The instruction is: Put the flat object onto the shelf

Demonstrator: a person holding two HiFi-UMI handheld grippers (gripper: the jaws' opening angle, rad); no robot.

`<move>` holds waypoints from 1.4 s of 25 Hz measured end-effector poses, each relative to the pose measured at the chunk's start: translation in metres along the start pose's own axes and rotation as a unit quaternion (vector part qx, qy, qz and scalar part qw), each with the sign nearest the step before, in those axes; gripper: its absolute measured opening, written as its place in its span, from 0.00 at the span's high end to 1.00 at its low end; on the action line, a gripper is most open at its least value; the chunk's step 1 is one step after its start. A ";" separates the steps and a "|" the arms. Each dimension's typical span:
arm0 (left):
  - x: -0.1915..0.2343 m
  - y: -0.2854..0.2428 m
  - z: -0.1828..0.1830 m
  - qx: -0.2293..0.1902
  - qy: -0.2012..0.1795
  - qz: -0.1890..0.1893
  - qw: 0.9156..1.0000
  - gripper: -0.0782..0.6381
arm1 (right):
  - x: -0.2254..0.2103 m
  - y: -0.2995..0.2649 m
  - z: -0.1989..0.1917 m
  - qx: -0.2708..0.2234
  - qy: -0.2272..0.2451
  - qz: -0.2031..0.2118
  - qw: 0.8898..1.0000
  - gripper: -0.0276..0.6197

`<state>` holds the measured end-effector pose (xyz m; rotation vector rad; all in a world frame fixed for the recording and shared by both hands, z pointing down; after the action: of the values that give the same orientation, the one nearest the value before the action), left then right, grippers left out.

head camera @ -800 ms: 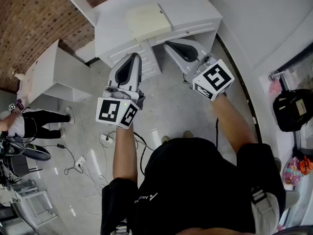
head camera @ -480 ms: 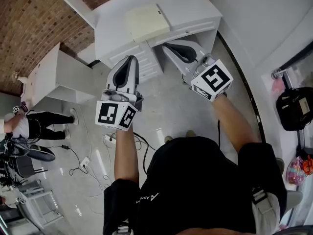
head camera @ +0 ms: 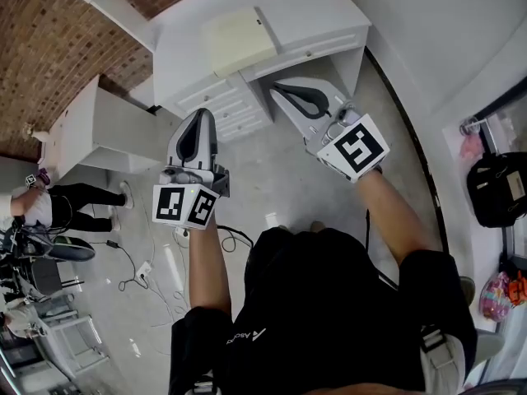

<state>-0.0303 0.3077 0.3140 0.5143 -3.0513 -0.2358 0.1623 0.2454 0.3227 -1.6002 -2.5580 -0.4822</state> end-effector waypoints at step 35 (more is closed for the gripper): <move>0.307 -0.194 -0.288 0.136 0.490 0.126 0.852 0.42 | -0.132 -0.249 -0.137 0.068 0.007 0.003 0.998 0.95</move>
<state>-0.2395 -0.0161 0.5724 0.1395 -2.0924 0.3717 -0.0119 -0.0111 0.3667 -1.5513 -2.5152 -0.3104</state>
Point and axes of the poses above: the fingertips, and each gripper's own axes: y backward along the fingers, x to its left, z out of its top, the point moved 7 cm from there along y, backward along the fingers, and after that the axes turned 2 degrees about z, right-handed, at the moved point
